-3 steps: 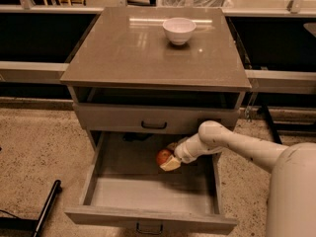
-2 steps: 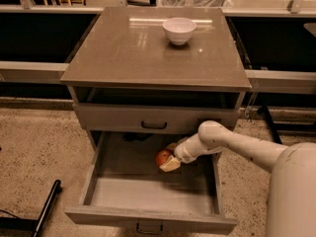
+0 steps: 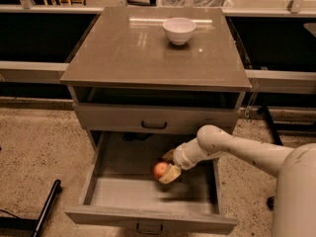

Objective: Place apple into middle drawer

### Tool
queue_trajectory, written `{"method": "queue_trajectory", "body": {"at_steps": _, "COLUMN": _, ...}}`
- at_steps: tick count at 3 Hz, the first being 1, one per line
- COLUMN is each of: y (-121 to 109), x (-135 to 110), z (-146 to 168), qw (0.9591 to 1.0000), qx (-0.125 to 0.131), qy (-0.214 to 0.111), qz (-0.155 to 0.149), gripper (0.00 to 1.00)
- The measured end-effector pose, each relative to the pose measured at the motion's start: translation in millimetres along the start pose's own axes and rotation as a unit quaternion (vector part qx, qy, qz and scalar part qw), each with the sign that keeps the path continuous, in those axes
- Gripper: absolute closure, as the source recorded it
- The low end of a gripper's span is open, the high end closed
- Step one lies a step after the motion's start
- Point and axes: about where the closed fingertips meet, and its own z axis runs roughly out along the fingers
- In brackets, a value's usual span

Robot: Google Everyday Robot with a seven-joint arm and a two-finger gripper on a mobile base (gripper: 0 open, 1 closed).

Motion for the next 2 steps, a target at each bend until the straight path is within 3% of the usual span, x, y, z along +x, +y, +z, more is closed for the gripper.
{"method": "queue_trajectory", "body": {"at_steps": 2, "y": 0.1, "x": 0.0, "z": 0.1, "qw": 1.0000, "qx": 0.000, "qy": 0.000, "qz": 0.000, "gripper": 0.00}}
